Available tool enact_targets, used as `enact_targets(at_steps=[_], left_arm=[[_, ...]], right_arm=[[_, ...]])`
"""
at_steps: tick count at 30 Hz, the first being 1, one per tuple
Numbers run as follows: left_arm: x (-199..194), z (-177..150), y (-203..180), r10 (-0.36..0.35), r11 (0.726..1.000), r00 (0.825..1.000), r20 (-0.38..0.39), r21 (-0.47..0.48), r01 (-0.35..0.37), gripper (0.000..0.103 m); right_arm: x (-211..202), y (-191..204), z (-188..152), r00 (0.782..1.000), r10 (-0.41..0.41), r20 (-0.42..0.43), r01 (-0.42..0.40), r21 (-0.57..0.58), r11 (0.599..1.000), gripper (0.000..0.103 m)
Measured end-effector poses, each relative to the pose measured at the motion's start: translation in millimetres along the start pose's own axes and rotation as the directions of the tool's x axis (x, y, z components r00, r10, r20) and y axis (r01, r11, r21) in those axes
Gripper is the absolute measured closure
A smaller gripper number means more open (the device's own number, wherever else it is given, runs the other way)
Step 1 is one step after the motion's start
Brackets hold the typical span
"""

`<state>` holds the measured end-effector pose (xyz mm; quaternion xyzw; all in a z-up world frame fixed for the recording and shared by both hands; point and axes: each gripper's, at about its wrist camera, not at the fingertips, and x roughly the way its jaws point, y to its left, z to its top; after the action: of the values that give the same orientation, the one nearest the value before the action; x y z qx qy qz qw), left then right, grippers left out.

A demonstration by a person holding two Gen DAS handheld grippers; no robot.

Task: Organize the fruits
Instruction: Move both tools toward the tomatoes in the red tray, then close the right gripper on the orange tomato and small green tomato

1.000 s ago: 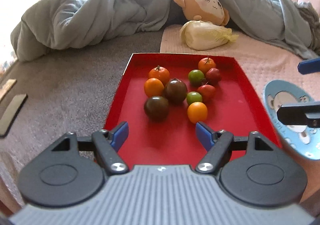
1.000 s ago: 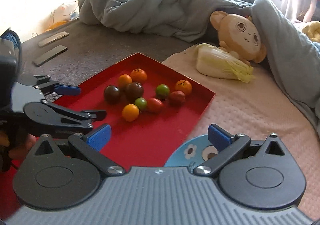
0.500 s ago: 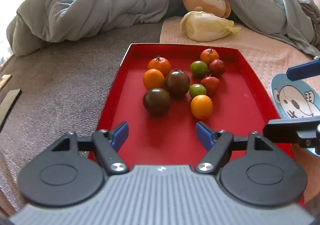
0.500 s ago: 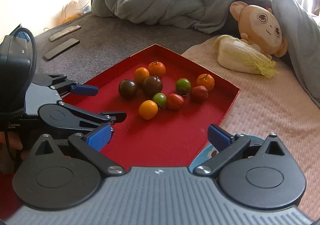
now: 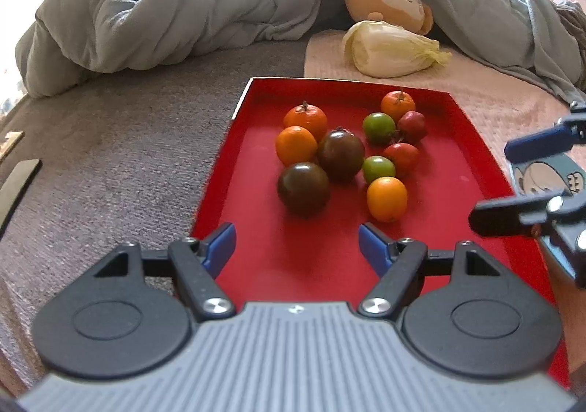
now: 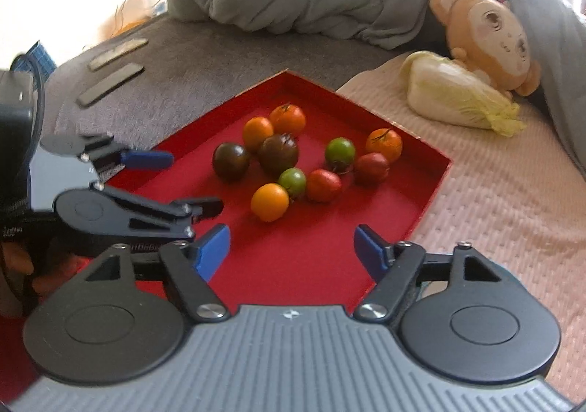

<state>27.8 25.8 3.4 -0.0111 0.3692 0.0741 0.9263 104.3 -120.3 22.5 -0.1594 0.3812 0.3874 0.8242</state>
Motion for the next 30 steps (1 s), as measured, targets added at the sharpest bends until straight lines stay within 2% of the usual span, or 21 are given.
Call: enact_targets(at_steps=[6, 11, 14, 20, 23, 25, 30], left_arm=[[1.9, 5.1, 14.6, 0.029, 0.998, 1.0, 0.008, -0.053, -0.028, 0.028], [2.0, 5.0, 16.6, 0.009, 0.998, 1.0, 0.002, -0.066, -0.009, 0.028], [1.3, 5.3, 18.1, 0.0, 0.997, 1.0, 0.006, -0.076, 0.001, 0.028], [2.7, 10.0, 26.9, -0.04, 0.991, 0.999, 0.011, -0.127, 0.041, 0.028], [0.2, 11.2, 28.8, -0.051, 0.99, 0.998, 0.02, -0.131, 0.053, 0.028], [-0.4, 11.1, 30.5, -0.057, 0.989, 0.998, 0.023, -0.132, 0.059, 0.028], [2.0, 9.2, 28.6, -0.054, 0.991, 0.998, 0.015, -0.12, 0.055, 0.027]], right_arm=[[30.6, 17.5, 0.8, 0.998, 0.0, -0.06, -0.004, -0.062, 0.998, 0.035], [60.8, 27.4, 5.0, 0.997, 0.017, -0.082, -0.023, -0.069, 0.997, 0.045], [71.6, 27.1, 11.1, 0.997, -0.006, -0.081, 0.001, -0.059, 0.998, 0.049], [79.3, 23.5, 19.1, 0.997, -0.029, -0.066, 0.025, -0.049, 0.998, 0.051], [82.8, 22.0, 22.8, 0.998, -0.036, -0.059, 0.033, -0.056, 0.998, 0.061], [83.8, 24.1, 24.4, 0.997, -0.043, -0.061, 0.038, -0.075, 0.996, 0.063], [77.0, 24.2, 22.3, 0.994, -0.057, -0.094, 0.048, -0.095, 0.994, 0.064]])
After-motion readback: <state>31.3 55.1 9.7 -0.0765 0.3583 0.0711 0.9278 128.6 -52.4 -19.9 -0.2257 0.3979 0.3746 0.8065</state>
